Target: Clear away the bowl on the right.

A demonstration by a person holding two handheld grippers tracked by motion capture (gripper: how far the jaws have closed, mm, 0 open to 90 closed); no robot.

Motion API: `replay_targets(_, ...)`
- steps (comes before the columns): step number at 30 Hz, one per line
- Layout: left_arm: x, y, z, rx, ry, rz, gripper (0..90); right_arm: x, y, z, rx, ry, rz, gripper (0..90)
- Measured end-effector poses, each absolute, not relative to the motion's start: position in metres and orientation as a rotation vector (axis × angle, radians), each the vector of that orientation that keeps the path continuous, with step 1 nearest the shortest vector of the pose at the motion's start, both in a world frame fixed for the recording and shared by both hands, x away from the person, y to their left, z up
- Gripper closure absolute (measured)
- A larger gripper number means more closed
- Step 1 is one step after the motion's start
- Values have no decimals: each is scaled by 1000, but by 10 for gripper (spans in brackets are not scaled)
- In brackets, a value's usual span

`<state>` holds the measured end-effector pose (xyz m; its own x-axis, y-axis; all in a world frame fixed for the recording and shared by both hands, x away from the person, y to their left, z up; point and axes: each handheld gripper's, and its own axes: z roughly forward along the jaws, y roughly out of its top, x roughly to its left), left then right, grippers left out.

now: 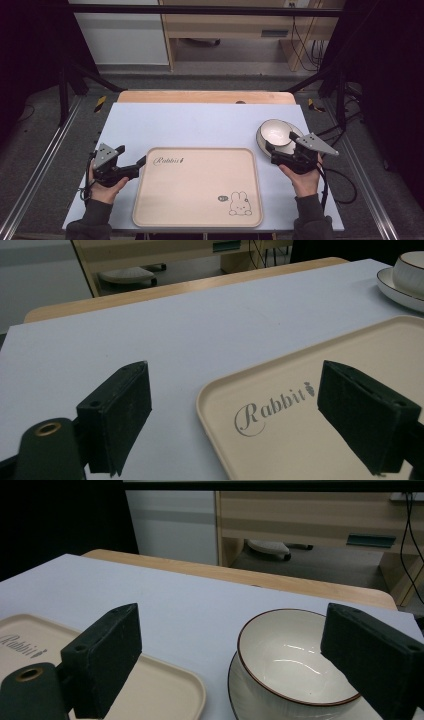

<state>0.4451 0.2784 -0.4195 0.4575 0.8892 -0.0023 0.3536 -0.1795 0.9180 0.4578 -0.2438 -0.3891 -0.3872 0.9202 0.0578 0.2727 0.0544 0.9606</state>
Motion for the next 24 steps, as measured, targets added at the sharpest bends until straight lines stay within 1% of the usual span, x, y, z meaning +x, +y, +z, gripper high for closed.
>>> replay_targets(16, 448, 274, -425, 1770, 1072, 688, 134, 476, -254, -386, 1248, 1710, 1329, 102)
replay_targets(24, 448, 273, -426, 1777, 1070, 689, 134, 487, -258, -387, 1268, 1697, 1316, 125)
